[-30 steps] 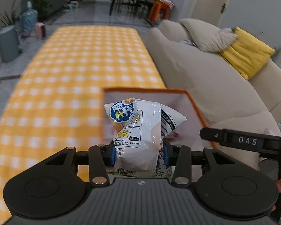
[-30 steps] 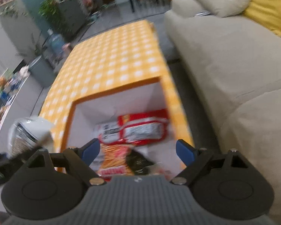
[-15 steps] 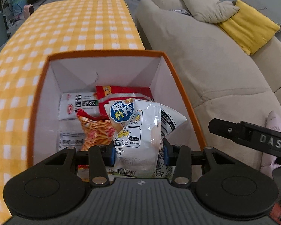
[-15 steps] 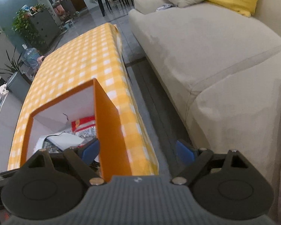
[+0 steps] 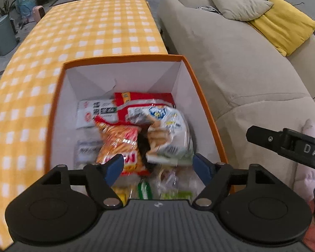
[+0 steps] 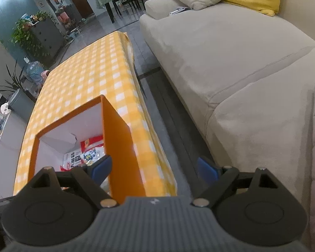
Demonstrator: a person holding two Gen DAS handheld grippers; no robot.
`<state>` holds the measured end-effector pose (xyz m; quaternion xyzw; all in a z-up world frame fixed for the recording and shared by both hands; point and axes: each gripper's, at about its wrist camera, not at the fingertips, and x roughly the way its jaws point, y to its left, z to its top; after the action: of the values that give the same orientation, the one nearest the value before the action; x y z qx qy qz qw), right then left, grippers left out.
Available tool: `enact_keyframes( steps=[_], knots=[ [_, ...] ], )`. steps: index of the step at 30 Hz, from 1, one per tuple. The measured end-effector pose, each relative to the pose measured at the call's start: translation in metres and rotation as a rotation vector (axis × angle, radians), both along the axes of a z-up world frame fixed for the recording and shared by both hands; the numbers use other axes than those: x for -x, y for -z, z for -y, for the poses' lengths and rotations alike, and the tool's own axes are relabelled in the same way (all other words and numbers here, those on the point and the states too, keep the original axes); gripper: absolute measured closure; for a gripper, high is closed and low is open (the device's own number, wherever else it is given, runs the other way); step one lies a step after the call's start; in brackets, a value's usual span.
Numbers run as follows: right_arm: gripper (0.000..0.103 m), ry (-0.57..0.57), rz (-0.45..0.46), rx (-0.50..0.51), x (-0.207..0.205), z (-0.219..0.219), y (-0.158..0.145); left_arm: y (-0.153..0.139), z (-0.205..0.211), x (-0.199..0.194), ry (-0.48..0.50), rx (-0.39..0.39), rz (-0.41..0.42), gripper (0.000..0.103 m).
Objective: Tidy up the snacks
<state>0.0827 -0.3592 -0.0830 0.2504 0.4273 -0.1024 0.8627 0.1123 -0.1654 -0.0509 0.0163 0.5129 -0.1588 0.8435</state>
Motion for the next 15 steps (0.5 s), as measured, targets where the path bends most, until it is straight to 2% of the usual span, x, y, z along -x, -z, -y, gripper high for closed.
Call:
enact_keyframes(
  steps=[3, 5, 9, 12, 15],
  knots=[
    [0.017, -0.019, -0.008, 0.02, 0.011, -0.007, -0.011, -0.015, -0.01, 0.018, 0.003, -0.003, 0.024, 0.012],
    [0.009, -0.001, -0.015, 0.034, 0.022, -0.012, -0.018, -0.024, -0.016, 0.033, 0.006, -0.034, 0.052, 0.012],
    [0.008, -0.011, -0.071, 0.068, 0.051, -0.03, -0.02, -0.04, -0.025, 0.057, -0.005, -0.089, 0.087, 0.011],
    [0.008, -0.048, -0.137, 0.159, 0.071, -0.054, -0.016, -0.048, -0.032, 0.072, -0.006, -0.076, 0.079, 0.011],
    [0.008, -0.112, -0.168, 0.167, 0.088, -0.074, -0.014, -0.053, -0.037, 0.087, -0.02, -0.069, 0.085, 0.011]
  ],
)
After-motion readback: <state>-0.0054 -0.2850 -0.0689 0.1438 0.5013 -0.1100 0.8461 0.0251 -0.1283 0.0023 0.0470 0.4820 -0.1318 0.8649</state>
